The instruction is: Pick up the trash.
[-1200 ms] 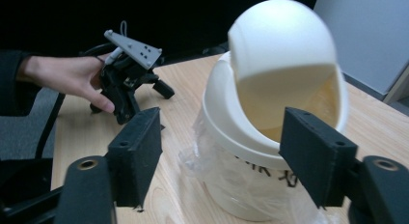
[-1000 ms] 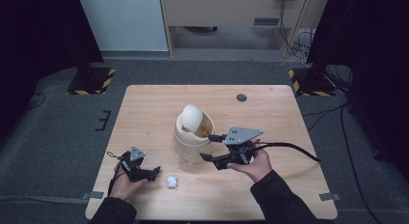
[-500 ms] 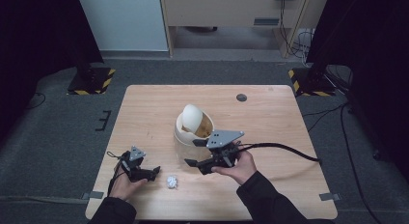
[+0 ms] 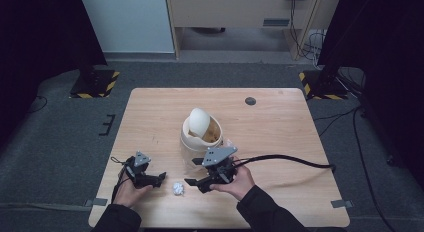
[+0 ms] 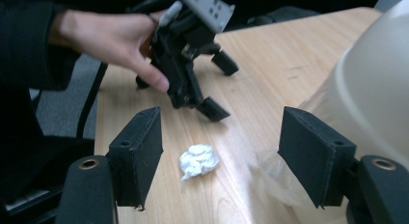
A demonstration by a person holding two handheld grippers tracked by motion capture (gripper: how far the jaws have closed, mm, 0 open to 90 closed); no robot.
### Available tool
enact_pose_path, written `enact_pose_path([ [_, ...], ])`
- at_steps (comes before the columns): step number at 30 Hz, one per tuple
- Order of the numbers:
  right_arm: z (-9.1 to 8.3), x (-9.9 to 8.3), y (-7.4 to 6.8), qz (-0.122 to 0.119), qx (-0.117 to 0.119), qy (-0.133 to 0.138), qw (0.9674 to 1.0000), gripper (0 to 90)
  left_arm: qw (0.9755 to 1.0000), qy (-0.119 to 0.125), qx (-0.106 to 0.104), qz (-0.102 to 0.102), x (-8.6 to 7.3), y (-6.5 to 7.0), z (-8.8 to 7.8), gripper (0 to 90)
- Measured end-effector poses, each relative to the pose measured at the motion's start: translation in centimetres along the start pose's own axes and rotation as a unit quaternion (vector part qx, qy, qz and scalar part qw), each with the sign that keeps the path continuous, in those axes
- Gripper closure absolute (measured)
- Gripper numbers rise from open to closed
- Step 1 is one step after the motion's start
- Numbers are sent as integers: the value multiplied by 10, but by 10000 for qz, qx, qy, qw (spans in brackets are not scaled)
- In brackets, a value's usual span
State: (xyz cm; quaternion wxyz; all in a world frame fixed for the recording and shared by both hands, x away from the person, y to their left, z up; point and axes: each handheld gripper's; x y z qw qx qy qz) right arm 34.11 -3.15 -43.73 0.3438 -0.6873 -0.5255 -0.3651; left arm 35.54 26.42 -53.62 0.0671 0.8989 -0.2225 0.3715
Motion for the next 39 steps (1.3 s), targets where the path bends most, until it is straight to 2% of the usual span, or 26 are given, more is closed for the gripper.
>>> enact_pose_path([
  [8,22,-10,-2,6,103,-83,9999,325,10000,7,3,-1,0,0,0,0],
  [14,39,-17,0,71,113,-17,9999,328,10000,6,9,6,0,0,0,0],
  [23,63,-36,1,127,96,-340,9993,327,10000,17,6,-18,0,1,0,0],
  [34,83,-51,4,209,76,-591,9980,318,10000,-2,6,8,0,0,0,0],
  [39,94,-49,0,60,97,-817,9966,312,10000,-3,7,10,0,0,0,0],
])
Point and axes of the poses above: each handheld gripper's, and its own axes: z roughly forward along the jaws, x roughly out of its top, y roughly to its right, and after that the axes turned 4 degrees about x, right-handed
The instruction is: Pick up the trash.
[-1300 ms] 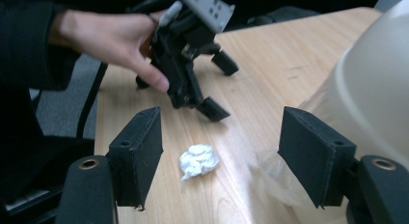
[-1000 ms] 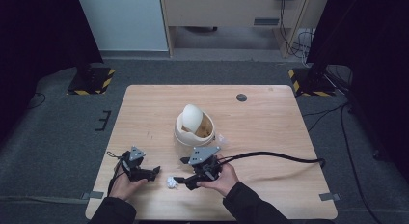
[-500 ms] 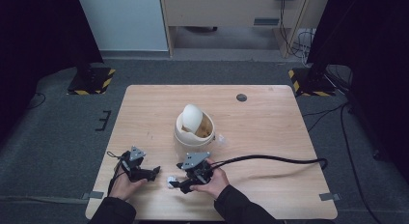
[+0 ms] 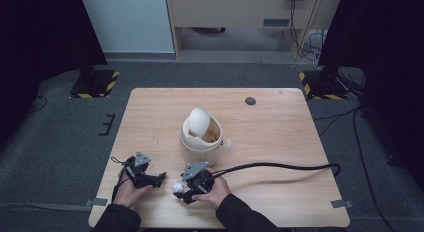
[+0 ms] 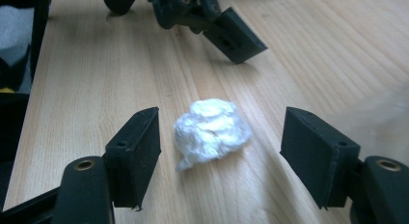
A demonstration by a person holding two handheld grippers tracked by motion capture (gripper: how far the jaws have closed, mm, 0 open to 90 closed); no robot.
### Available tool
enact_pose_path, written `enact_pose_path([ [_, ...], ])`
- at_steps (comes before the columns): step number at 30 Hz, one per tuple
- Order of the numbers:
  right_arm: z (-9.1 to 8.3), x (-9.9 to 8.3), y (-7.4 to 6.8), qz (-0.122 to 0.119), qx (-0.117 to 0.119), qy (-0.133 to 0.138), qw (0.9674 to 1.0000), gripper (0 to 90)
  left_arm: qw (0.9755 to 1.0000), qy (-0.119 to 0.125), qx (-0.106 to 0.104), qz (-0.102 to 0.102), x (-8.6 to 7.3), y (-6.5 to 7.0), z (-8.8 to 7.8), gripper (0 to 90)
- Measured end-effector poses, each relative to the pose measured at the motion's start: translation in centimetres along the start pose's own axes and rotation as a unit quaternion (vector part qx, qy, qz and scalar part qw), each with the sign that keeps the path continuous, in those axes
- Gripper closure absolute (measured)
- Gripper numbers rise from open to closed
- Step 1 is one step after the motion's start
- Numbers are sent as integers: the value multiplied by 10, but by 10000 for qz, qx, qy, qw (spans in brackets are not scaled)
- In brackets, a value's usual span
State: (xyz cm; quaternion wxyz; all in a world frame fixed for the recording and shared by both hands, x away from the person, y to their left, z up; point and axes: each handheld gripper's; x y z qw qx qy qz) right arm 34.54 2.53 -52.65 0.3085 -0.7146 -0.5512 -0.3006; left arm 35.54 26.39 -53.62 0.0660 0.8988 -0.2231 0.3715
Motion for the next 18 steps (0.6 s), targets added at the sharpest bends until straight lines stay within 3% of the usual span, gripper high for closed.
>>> enact_pose_path([
  [8,8,1,0,-16,-19,-184,9998,381,10000,1,0,-1,0,0,0,0],
  [18,7,2,0,30,1,-293,9996,584,10000,1,-1,-1,0,0,0,0],
])
Point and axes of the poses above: each handheld gripper's, and its own axes: z roughly forward along the jaws, x roughly out of its top, y roughly to its right, and after that the axes turned 4 degrees about x, right-handed
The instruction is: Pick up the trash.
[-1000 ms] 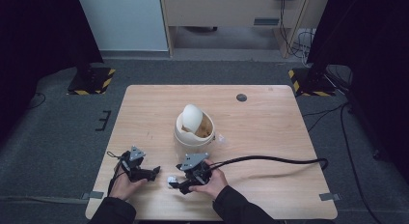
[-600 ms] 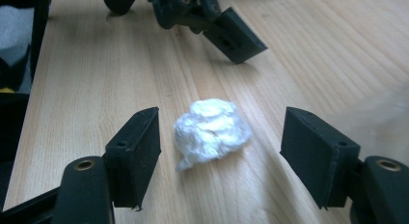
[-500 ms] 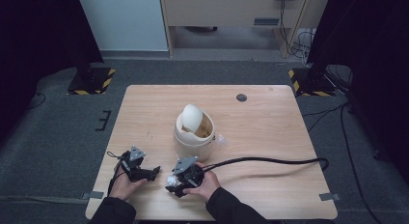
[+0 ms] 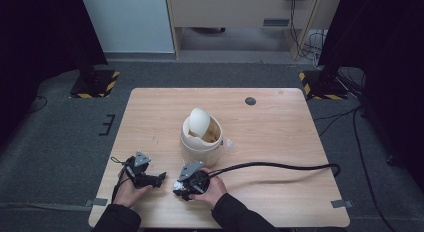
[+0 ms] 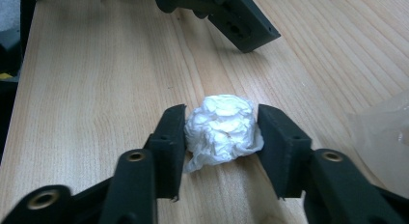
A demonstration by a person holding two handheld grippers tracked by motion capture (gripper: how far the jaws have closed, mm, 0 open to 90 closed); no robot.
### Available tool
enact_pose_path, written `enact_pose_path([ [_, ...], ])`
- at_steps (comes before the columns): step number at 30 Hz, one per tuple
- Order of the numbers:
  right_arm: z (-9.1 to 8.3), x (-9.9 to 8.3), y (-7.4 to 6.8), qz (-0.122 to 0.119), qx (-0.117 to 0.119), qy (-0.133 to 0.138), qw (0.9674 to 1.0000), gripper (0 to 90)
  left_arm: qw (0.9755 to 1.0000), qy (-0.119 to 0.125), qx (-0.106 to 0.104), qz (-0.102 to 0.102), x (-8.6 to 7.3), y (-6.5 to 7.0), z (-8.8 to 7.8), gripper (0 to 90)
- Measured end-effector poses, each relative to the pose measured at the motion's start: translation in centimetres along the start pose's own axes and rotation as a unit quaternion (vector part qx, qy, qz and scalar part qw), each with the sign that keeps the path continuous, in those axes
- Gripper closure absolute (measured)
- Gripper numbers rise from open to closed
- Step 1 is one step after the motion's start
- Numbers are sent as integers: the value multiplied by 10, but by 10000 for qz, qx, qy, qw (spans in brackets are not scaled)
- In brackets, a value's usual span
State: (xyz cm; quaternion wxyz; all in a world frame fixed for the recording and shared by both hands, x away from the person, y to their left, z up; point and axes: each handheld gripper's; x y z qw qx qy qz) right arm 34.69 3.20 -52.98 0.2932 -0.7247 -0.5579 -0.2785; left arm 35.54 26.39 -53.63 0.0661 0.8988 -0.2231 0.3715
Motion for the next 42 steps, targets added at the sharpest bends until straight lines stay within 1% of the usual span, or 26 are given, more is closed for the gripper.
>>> enact_pose_path([
  [1,0,0,0,0,0,0,10000,584,10000,0,0,0,0,0,0,0],
  [2,-1,1,0,-10,-9,-9,10000,622,10000,2,0,-1,0,0,0,0],
  [4,-2,1,0,-7,5,-7,10000,634,10000,1,-1,0,0,0,0,0],
  [6,-3,3,0,29,86,-2,10000,656,10000,1,-1,-1,0,0,0,0],
  [9,-6,4,0,-27,109,-2,9999,662,10000,8,0,-12,0,0,0,0],
  [11,-12,7,0,-54,143,26,9999,667,10000,6,0,-9,0,0,0,0],
  [12,-12,7,0,-54,143,26,9999,667,10000,8,0,-11,0,0,0,0],
  [13,-18,8,0,-69,149,39,9999,666,10000,8,0,-11,0,0,0,0],
  [14,-18,8,0,-69,149,39,9999,666,10000,15,0,-21,0,0,0,0],
  [18,-32,12,0,-86,155,108,9998,665,10000,8,-1,-8,0,0,0,0],
  [22,-49,16,-1,-166,214,207,9994,661,10000,8,3,-4,0,0,0,0],
  [23,-58,18,-2,-285,198,206,9992,660,10000,9,4,-6,0,0,0,0],
  [24,-58,18,-2,-285,198,206,9992,660,10000,8,3,-4,0,0,0,0],
  [28,-75,24,-6,-300,270,370,9985,660,10000,9,3,-6,0,0,0,0],
  [32,-91,28,-7,-405,230,511,9976,659,10000,1,2,4,0,0,0,0],
  [34,-98,26,-4,-326,228,624,9973,659,10000,1,4,-3,0,0,0,0],
  [37,-110,20,3,-232,104,718,9971,659,10000,2,2,-1,0,0,0,0],
  [42,-128,7,13,-68,-25,933,9956,658,10000,2,1,-2,0,0,0,0],
])
Point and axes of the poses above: each handheld gripper's, and its own axes: z roughly forward along the jaws, x roughly out of its top, y roughly to its right, and after that the axes turned 4 degrees about x, right-handed
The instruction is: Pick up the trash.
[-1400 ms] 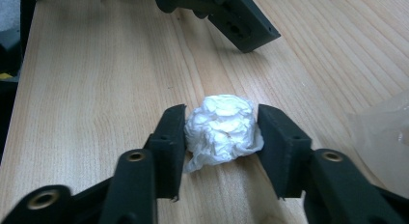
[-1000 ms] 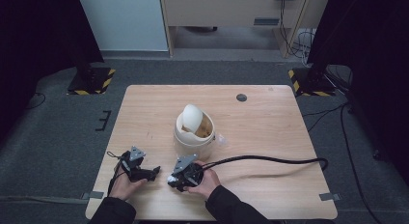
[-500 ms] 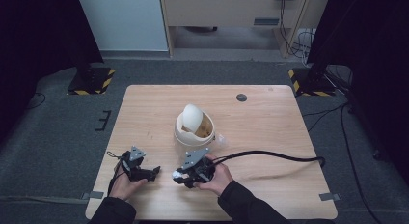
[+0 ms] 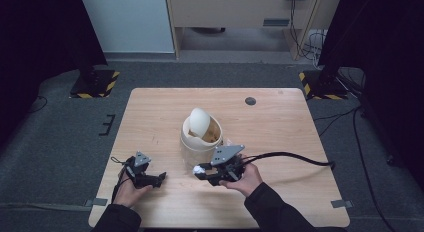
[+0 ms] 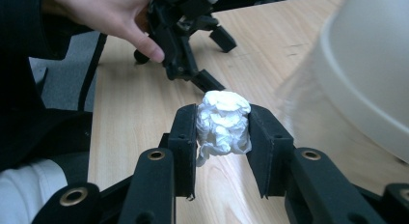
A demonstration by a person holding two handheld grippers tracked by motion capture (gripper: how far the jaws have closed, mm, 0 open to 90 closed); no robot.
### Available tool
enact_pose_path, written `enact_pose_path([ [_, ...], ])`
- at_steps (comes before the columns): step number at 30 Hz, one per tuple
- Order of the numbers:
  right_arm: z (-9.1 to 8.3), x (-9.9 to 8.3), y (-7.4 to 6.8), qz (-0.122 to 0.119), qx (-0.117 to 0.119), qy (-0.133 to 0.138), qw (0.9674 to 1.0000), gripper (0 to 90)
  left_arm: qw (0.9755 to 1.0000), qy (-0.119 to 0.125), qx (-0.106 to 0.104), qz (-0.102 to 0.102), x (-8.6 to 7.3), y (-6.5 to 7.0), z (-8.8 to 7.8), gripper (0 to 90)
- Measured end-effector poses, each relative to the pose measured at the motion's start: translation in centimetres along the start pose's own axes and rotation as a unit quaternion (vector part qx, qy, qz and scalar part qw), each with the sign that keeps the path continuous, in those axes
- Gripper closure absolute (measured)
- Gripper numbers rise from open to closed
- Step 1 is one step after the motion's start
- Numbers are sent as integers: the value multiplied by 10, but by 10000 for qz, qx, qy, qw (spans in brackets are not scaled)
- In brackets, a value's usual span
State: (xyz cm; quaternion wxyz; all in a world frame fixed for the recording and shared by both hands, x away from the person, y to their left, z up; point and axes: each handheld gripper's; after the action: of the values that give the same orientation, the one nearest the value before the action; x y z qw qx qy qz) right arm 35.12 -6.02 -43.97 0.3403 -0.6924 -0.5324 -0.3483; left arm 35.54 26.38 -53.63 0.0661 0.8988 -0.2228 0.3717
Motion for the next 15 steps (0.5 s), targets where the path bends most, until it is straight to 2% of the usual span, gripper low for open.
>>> enact_pose_path([
  [6,-22,-9,9,133,-160,283,9994,654,10000,1,1,-1,0,0,0,0],
  [15,-54,-16,20,246,-343,557,9976,652,10000,-2,1,0,0,0,0,0],
])
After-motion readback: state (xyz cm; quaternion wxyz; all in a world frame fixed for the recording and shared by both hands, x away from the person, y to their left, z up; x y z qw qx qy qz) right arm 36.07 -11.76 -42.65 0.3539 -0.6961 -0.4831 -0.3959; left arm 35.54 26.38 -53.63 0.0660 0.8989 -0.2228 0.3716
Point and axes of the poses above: each handheld gripper's, and its own axes: z roughly forward along the jaws, x roughly out of its top, y roughly to its right, and after that the axes turned 4 degrees about x, right-handed
